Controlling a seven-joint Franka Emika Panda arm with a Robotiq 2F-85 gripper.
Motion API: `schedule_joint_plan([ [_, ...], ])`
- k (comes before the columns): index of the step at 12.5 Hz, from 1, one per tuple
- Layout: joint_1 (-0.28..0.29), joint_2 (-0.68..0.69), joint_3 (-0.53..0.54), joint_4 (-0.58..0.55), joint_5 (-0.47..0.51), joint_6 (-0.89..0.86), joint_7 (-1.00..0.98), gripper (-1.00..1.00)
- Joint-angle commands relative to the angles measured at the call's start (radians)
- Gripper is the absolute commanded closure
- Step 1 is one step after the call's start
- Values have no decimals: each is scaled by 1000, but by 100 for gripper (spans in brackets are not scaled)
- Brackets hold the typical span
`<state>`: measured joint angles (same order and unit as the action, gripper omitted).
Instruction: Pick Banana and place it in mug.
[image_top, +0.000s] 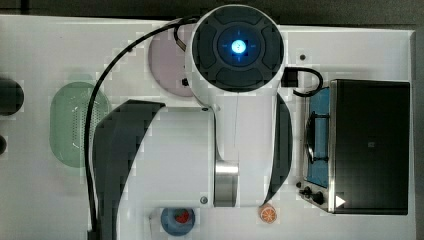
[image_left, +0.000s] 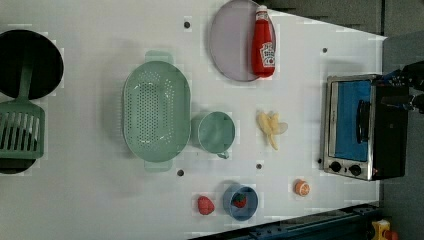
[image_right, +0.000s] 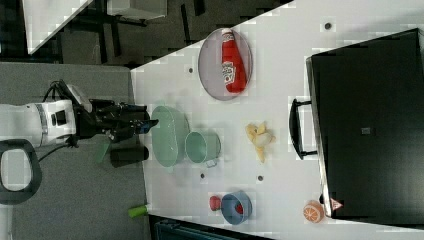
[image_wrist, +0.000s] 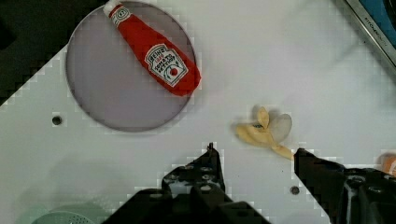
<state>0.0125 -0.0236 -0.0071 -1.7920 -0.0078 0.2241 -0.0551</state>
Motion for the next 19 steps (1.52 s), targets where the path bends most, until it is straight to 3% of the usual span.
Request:
schedule_joint_plan([
  [1,-38,-275,-14,-274,-20,-22,64,-58],
  [3,-37,-272,-12,-275,-20,-15,60,-99],
  [9,-36,-173,-7,-322,-20,69,-297,-100],
  [13,-36,-27,-7,-360,-20,206,-533,-100],
  [17,-36,133,-4,-395,-20,351,-953,-100],
  [19,-36,208,-4,-427,-20,472,-1049,-100],
])
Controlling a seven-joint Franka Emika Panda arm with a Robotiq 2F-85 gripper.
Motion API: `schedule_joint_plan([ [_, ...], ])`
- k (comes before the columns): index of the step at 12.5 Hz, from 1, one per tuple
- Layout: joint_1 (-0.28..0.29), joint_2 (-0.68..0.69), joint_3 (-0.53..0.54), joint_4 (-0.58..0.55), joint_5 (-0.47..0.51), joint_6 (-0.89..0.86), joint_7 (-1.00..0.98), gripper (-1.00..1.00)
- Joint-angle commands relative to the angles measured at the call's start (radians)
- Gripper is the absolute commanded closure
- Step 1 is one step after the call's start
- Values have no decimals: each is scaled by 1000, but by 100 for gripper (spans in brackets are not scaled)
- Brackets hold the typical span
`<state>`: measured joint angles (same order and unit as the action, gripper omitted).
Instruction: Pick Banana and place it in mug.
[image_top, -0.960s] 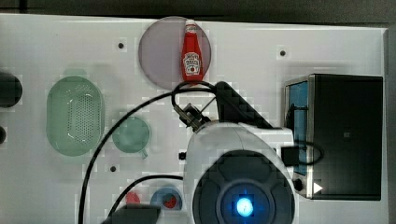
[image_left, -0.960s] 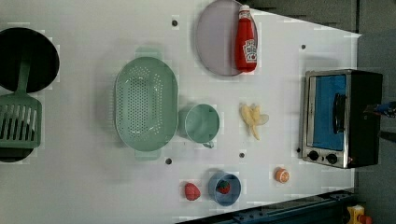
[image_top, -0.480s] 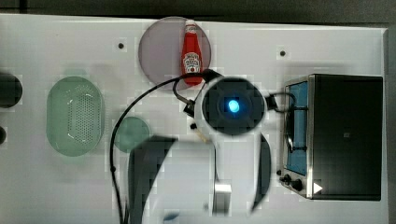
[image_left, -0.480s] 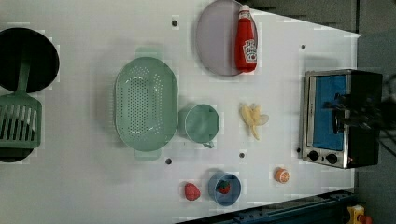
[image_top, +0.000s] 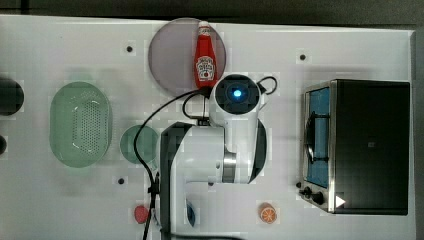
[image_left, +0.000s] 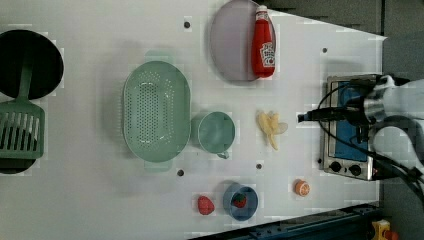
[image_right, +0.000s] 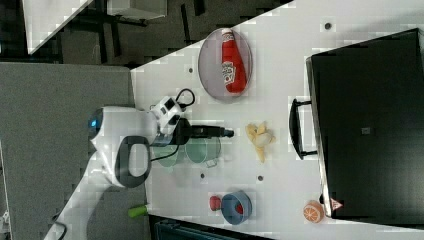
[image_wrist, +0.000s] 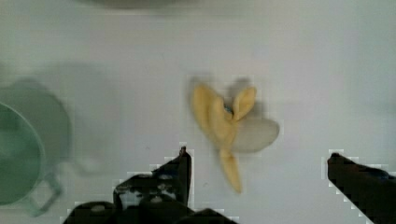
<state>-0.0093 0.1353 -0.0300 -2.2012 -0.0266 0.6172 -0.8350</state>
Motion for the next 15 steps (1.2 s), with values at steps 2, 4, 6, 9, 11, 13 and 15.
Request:
schedule_joint_plan([
  [2,-14,107,23,-54,-1,178,-276,-100],
  [4,-14,154,26,-86,-2,259,-282,-100],
  [6,-14,192,27,-108,-3,306,-332,-100],
  [9,-15,229,21,-128,-3,382,-342,-100],
  [11,-15,242,19,-149,-3,390,-342,-70],
  [13,-16,243,16,-154,-3,426,-341,-19],
  [15,-16,244,16,-177,-3,433,-341,25],
])
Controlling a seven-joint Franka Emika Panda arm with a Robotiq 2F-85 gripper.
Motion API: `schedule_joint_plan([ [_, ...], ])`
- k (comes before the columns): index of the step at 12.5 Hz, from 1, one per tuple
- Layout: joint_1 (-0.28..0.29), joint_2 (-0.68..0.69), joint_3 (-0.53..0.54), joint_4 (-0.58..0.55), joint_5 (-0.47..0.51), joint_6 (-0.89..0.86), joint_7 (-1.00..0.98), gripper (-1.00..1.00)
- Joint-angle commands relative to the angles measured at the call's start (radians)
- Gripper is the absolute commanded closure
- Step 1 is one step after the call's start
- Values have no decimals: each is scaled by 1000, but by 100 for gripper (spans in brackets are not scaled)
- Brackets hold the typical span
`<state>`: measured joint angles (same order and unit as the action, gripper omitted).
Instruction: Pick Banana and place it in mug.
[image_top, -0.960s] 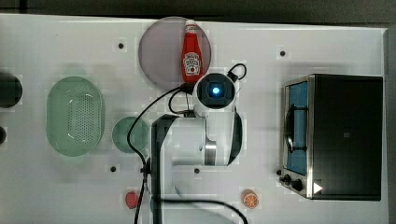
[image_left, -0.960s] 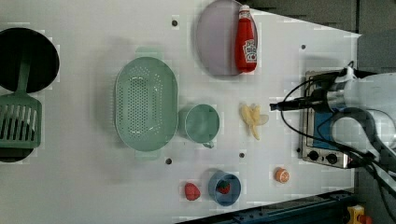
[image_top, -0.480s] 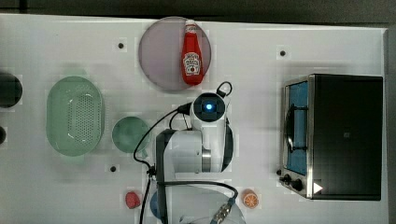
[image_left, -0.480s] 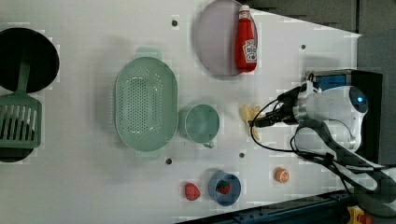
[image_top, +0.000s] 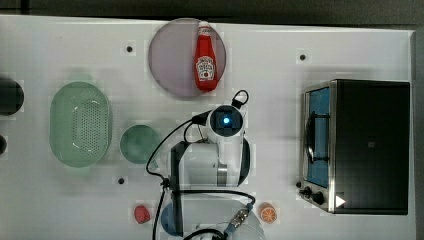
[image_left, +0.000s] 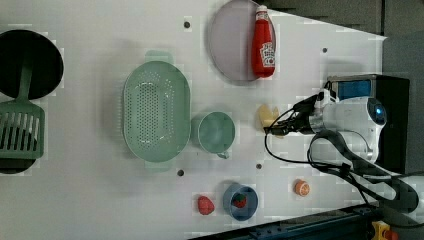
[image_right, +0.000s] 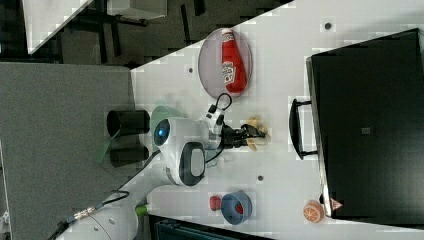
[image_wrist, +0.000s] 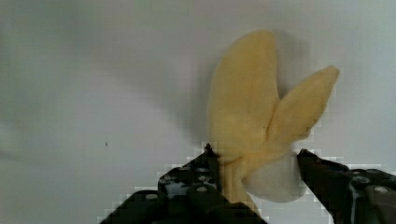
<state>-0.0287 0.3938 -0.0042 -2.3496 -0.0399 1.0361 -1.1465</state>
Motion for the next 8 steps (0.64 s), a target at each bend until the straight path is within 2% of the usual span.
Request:
schedule_joint_plan([
  [1,4,-16,-10,-28,11,24,-30,54],
  [4,4,-72,-16,-27,12,22,-26,57],
  [8,-1,-363,-55,12,12,-142,-19,57],
])
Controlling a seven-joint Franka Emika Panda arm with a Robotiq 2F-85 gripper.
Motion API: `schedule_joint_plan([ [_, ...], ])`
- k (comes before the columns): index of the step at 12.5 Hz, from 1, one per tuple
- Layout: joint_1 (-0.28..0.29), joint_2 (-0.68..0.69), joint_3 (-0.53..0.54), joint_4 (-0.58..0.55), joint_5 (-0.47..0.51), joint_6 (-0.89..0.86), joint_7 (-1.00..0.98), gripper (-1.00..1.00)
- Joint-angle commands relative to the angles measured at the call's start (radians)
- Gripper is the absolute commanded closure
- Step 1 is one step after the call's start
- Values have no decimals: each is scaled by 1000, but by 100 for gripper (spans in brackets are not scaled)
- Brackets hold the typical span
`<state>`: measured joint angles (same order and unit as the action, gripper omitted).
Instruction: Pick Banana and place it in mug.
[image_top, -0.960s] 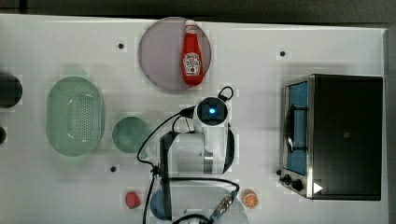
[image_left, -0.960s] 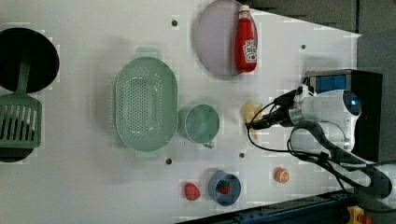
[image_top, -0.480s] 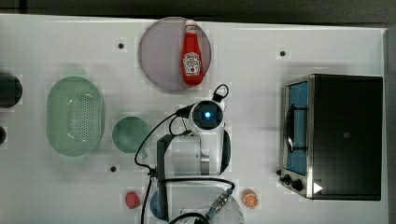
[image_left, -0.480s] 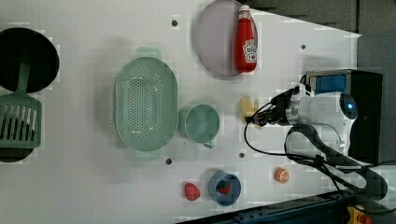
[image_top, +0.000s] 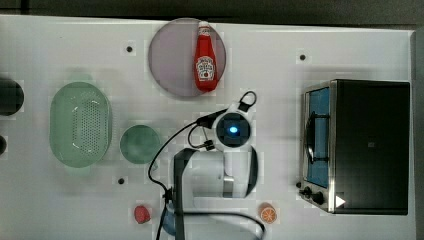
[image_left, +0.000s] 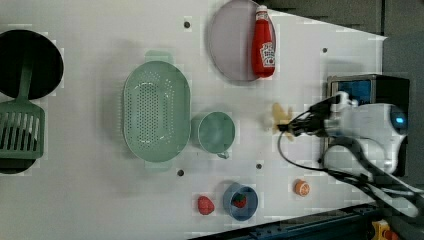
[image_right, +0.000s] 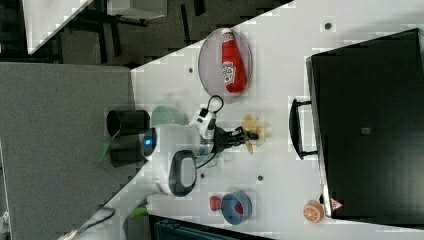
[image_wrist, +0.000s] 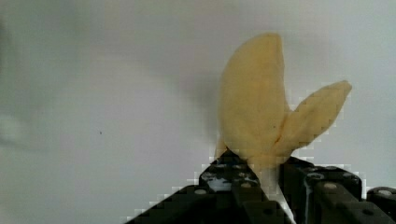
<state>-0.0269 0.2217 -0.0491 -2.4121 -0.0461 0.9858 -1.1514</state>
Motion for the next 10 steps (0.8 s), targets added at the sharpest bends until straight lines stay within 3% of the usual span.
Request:
schedule_joint_plan([
  [1,-3,-245,-14,95,19,-181,-11,57],
  [6,18,-413,37,262,19,-639,211,56],
  [10,42,-429,177,273,20,-649,432,57],
])
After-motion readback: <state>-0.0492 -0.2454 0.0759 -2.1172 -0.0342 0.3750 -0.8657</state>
